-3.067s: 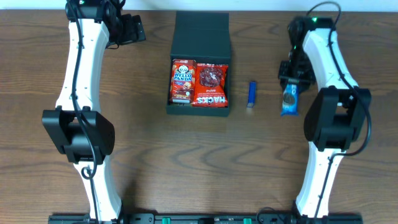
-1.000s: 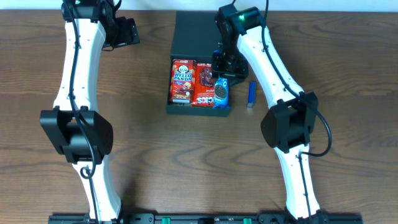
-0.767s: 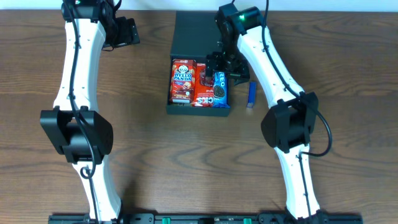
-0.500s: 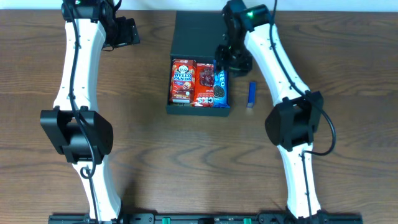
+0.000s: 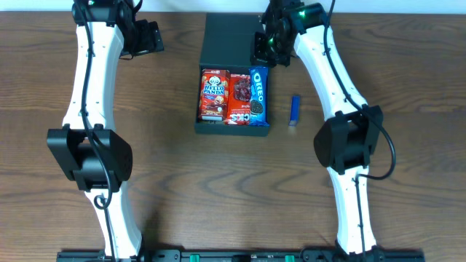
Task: Pack container
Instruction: 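Move the right gripper to the blue Eclipse mints tube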
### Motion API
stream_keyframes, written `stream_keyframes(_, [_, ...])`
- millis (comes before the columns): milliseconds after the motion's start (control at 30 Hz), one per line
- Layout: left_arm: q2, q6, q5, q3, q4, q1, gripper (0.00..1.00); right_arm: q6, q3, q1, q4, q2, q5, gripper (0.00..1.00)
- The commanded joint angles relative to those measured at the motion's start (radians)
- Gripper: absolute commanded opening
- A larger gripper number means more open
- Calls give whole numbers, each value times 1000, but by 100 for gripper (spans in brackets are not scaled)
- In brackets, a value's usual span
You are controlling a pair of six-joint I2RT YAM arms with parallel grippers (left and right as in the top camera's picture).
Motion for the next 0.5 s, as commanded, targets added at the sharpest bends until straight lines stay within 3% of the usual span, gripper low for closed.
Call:
stream_keyframes(0, [-5, 14, -18, -6, -4, 0, 95, -20, -12, -34, -2, 40, -35, 1])
stream_keyframes(467, [-5, 10, -18, -6, 1, 0, 95, -20, -16, -49, -12, 92, -35, 1])
